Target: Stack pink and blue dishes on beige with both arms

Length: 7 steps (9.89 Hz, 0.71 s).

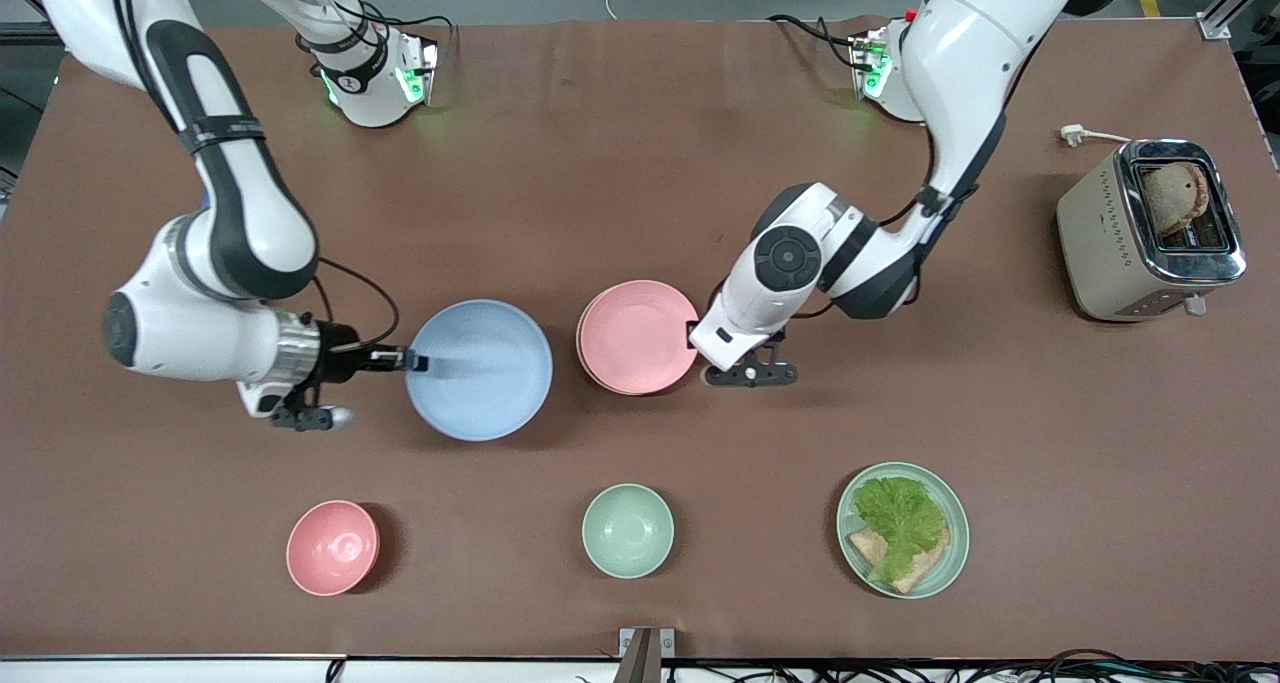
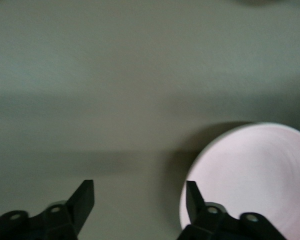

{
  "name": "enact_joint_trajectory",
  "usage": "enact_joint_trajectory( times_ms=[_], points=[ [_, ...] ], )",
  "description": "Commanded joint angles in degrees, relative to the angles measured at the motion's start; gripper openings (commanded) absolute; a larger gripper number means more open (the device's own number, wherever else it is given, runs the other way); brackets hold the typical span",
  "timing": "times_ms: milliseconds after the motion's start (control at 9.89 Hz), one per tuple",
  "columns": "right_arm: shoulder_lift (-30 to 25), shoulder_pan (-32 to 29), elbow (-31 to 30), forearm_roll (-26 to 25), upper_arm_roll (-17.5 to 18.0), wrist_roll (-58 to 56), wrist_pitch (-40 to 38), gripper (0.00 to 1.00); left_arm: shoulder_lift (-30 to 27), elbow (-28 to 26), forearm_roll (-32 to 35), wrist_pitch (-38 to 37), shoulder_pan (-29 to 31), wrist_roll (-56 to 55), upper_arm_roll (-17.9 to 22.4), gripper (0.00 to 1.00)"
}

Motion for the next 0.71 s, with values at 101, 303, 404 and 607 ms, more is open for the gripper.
enact_joint_trajectory(
  times_ms=[101,303,404,607],
  points=[
    [-2.0,-0.7,-8.1,0.0,8.5,4.8,10.4,0.02,-8.6,3.0,2.7,-10.7,6.5,4.9,0.1,1.0],
    [0.4,0.7,-9.4,0.3,12.9,8.3,17.8,0.02,-11.1,10.5,2.7,-21.9,10.8,12.3,-0.2,1.0],
    [1.8,1.4,-9.4,0.3,14.0,9.9,20.2,0.02,-13.1,13.2,2.4,-25.5,12.7,15.6,-0.3,1.0],
    [4.6,4.6,-9.7,0.3,14.0,10.7,25.6,0.02,-18.7,14.2,1.3,-29.8,16.0,20.8,-0.6,1.0]
  ],
)
